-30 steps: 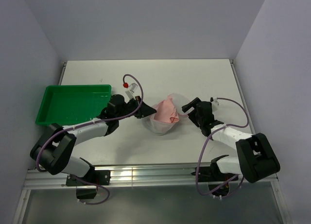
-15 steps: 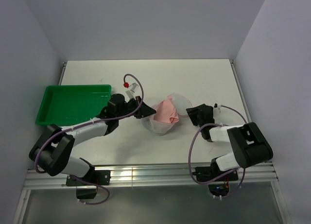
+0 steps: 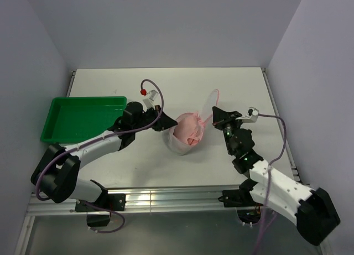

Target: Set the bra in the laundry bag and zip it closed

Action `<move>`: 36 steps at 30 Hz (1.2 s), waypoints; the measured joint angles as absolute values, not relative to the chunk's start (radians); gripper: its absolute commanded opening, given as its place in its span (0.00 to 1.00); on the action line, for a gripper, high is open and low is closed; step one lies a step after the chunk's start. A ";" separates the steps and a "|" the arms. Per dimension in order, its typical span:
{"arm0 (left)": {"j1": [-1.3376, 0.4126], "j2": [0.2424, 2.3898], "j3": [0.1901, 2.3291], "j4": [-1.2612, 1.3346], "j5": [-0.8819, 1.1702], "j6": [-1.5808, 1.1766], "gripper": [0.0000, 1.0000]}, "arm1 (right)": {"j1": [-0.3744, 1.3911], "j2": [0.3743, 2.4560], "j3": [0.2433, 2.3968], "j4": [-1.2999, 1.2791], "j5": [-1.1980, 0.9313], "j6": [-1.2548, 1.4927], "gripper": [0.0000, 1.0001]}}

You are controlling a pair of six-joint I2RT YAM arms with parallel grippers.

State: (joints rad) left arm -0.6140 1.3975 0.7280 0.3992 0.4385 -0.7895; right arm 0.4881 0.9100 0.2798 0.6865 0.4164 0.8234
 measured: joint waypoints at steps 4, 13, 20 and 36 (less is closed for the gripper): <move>-0.615 1.396 0.787 0.369 0.411 -0.788 0.00 | 0.649 0.715 0.390 0.565 0.510 0.622 0.00; -0.616 1.394 0.807 0.331 0.389 -0.789 0.00 | 0.785 0.790 0.525 0.286 0.574 0.406 0.00; -0.620 1.403 0.796 0.258 0.315 -0.753 0.32 | 0.800 0.805 0.525 0.186 0.504 0.305 0.00; -0.906 1.138 0.892 0.040 -0.045 -0.601 0.35 | 0.801 0.882 0.619 0.187 0.354 0.248 0.00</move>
